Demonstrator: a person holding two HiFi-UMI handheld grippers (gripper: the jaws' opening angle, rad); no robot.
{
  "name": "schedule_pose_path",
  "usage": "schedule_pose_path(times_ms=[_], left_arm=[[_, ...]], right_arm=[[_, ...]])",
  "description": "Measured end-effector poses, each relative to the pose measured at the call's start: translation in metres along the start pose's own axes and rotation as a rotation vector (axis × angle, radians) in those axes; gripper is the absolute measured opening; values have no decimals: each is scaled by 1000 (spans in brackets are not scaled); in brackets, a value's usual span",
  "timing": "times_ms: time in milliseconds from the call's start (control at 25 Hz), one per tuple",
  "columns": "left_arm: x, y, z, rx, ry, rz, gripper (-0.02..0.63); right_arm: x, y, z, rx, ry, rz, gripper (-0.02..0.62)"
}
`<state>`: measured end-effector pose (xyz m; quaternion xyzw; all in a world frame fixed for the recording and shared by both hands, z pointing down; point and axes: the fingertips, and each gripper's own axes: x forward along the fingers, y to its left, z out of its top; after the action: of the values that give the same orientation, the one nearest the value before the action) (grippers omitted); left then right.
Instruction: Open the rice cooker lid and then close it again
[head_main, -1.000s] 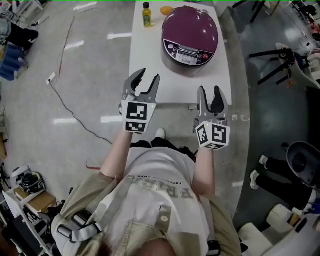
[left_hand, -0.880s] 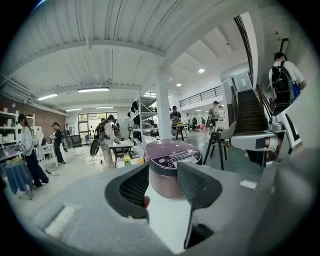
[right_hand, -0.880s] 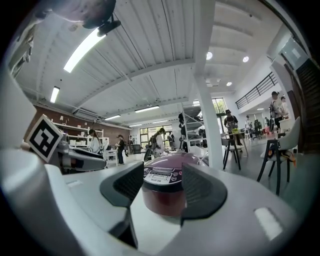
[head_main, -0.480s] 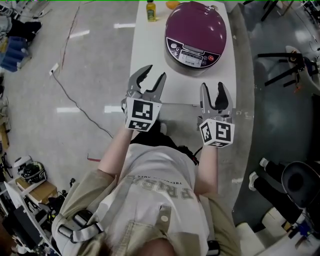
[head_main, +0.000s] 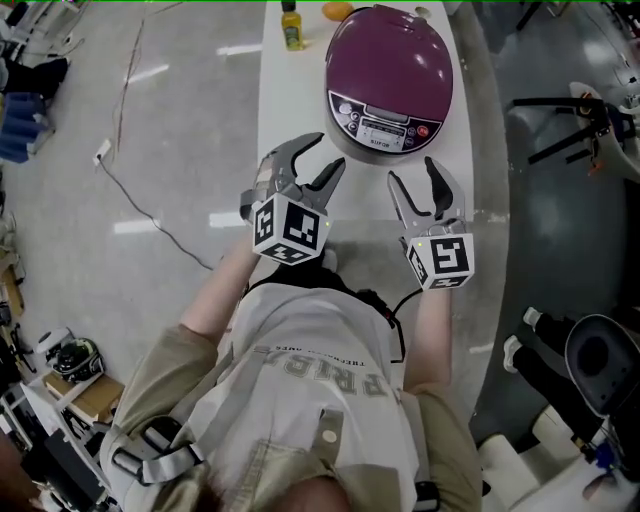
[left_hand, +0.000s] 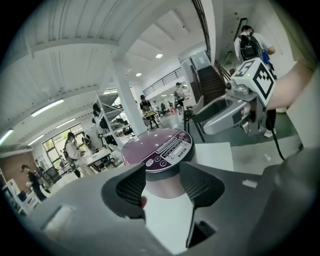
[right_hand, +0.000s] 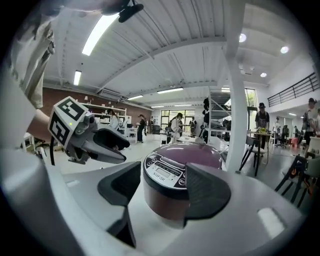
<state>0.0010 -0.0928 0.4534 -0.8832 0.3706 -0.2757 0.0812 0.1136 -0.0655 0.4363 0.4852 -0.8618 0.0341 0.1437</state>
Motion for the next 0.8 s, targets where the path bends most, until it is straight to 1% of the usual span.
schedule_pose_path(times_ms=[80,200,360,440,560,720,800], left_arm=[[6,-2,2,63,7,-39,229],[15,1,5,131,6,-70,233],[25,4,5,187,15,-114,235],[29,2,5,220,26,-144,252],[35,-1,5,267,33,-181,256],[40,-9,3,326,51,-239,290],[43,-13,3,359,62,-257,295]], right_arm=[[8,1,-1,-37,33,22,256],[21,2,-2,-77,77,45,268],[34,5,-7,-127,147,95,292],[39,7,-7,-149,177,120,300],[46,13,-6,-178,213,155,320],[51,16,-10,-222,265,186,343],[52,17,-13,-237,286,198,350]])
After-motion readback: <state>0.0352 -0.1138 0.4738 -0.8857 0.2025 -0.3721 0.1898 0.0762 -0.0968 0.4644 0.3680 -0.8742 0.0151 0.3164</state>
